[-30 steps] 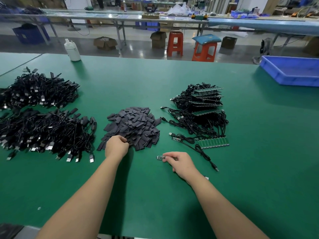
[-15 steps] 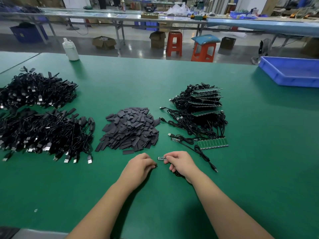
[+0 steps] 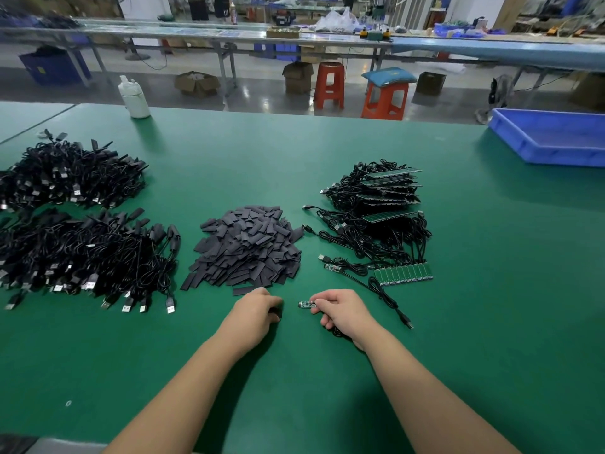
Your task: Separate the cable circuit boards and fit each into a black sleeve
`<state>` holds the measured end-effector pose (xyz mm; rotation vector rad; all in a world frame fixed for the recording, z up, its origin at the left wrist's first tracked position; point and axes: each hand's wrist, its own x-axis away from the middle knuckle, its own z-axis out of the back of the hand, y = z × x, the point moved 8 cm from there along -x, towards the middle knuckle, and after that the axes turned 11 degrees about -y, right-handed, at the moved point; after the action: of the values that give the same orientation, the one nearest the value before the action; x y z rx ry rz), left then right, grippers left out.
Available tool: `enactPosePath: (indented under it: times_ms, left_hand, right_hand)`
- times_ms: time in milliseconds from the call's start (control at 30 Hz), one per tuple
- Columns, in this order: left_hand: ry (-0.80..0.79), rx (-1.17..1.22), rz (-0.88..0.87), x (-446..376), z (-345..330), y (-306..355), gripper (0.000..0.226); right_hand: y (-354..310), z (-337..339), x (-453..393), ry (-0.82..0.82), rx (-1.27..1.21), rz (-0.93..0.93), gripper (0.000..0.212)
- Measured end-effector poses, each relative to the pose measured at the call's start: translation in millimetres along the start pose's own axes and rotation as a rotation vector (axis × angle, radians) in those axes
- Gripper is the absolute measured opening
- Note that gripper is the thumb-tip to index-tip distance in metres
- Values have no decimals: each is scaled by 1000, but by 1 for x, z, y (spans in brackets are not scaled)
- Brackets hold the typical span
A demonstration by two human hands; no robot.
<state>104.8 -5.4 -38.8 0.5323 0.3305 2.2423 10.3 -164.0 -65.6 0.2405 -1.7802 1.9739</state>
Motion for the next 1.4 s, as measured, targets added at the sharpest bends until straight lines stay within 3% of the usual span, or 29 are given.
enactPosePath:
  times_ms: [67, 200, 367, 533, 867, 1067, 1233, 1400]
  left_hand:
    - [-13, 25, -30, 1, 1, 3, 24]
    - [62, 330, -102, 7, 13, 12, 10]
    - [37, 61, -190, 5, 2, 24, 18]
    - [-52, -240, -155, 5, -5, 23, 28]
    - [-16, -189, -127, 3, -12, 13, 19]
    - [20, -472, -63, 4, 2, 21, 18]
    - [138, -111, -52, 9, 10, 24, 22]
    - [143, -4, -5, 8, 4, 23, 25]
  right_hand:
    - [-1, -1, 1, 1, -3, 14, 21]
    - [-3, -3, 4, -15, -20, 68, 20]
    - [-2, -1, 6, -5, -16, 86, 20]
    - [-3, -2, 6, 2, -16, 101, 21]
    - [-3, -1, 7, 3, -10, 87, 21]
    - [-4, -1, 9, -1, -16, 86, 21]
    - [-6, -2, 9, -10, -45, 100, 22]
    - [-5, -2, 11, -9, -67, 106, 22]
